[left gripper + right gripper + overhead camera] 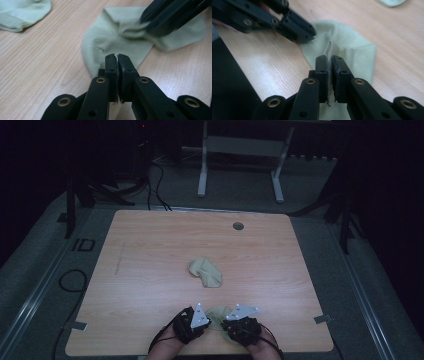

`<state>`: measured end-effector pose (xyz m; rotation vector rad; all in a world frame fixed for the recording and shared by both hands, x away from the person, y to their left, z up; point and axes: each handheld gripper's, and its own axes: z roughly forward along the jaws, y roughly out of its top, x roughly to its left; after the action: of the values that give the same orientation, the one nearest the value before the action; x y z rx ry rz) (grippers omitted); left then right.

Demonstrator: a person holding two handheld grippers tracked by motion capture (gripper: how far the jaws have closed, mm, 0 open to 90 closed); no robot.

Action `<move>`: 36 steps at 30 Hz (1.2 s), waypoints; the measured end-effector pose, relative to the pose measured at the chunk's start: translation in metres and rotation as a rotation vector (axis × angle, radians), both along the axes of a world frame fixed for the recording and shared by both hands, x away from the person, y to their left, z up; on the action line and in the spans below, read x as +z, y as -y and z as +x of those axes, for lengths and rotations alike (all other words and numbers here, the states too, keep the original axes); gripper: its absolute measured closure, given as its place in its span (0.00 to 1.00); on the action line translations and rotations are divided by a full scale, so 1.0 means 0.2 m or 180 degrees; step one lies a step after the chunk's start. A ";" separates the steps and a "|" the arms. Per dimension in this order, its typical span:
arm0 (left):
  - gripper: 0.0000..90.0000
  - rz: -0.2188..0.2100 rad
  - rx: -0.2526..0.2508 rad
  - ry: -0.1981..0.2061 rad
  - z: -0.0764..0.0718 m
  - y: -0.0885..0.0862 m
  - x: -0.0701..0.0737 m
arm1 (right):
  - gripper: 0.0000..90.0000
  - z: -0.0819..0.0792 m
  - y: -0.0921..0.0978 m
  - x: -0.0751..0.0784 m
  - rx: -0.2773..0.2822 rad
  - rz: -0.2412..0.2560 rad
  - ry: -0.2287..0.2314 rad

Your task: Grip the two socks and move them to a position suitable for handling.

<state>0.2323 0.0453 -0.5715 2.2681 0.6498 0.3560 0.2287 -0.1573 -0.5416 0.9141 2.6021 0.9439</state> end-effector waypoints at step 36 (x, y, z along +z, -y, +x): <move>0.81 -0.0091 -0.0042 -0.0171 -0.02 0.04 0.02 | 0.72 0.19 0.46 0.09 -0.0809 -0.0003 0.0049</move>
<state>0.2287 0.0380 -0.5684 2.2602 0.6629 0.2784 0.2672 -0.2500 -0.5246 1.1969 2.3988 0.8763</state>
